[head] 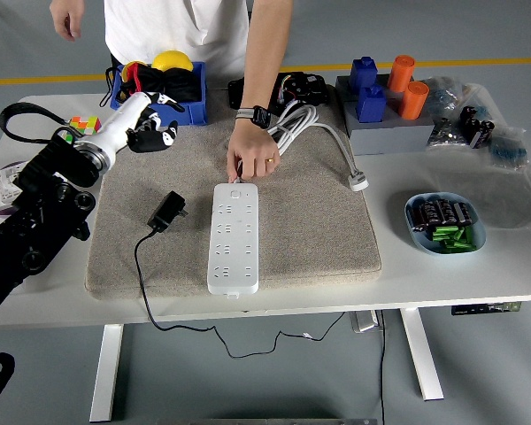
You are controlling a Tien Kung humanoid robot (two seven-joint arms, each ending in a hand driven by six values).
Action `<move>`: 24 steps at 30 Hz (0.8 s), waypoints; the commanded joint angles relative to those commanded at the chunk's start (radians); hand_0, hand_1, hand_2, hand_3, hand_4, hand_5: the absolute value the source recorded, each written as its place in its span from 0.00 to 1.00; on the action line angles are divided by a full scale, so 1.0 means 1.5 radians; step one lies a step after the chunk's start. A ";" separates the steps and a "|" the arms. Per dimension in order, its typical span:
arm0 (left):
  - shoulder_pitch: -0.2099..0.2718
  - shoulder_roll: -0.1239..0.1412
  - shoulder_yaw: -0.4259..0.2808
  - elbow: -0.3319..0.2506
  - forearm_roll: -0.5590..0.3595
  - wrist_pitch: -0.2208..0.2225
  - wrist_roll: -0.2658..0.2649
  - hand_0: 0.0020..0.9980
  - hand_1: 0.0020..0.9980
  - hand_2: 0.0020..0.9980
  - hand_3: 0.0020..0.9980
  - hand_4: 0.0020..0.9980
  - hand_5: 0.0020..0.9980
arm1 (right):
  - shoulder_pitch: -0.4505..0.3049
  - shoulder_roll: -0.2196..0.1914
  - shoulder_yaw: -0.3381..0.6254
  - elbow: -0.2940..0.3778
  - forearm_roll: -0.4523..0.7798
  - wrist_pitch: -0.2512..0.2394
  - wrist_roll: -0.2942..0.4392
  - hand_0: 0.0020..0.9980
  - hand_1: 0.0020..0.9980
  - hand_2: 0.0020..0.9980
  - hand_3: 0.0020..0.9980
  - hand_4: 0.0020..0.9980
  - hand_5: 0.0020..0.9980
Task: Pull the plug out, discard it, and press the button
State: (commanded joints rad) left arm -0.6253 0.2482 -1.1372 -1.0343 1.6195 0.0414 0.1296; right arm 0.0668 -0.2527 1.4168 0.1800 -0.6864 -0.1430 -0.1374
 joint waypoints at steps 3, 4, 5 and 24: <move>0.026 0.015 -0.059 -0.026 0.018 0.003 -0.009 0.50 0.57 0.50 0.69 0.65 0.04 | 0.002 0.000 0.001 0.000 0.000 0.001 0.001 0.74 0.65 0.64 0.61 0.65 0.47; 0.032 0.018 -0.073 -0.031 0.021 0.004 -0.010 0.50 0.57 0.50 0.69 0.65 0.04 | 0.002 0.001 0.002 0.000 0.000 0.001 0.001 0.74 0.65 0.64 0.61 0.65 0.47; 0.042 0.022 -0.095 -0.038 0.028 0.005 -0.014 0.80 0.81 0.71 0.72 0.67 0.10 | 0.002 0.001 0.002 0.000 0.000 0.002 0.001 0.74 0.65 0.64 0.61 0.65 0.47; 0.144 0.043 -0.280 -0.077 0.010 0.079 -0.106 0.87 0.89 0.80 0.79 0.69 0.19 | 0.027 -0.005 -0.022 0.000 0.001 0.005 -0.001 0.74 0.65 0.64 0.61 0.65 0.47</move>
State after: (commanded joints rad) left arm -0.4091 0.3129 -1.5566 -1.1491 1.6349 0.1602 -0.0292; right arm 0.1066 -0.2603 1.3832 0.1800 -0.6856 -0.1358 -0.1382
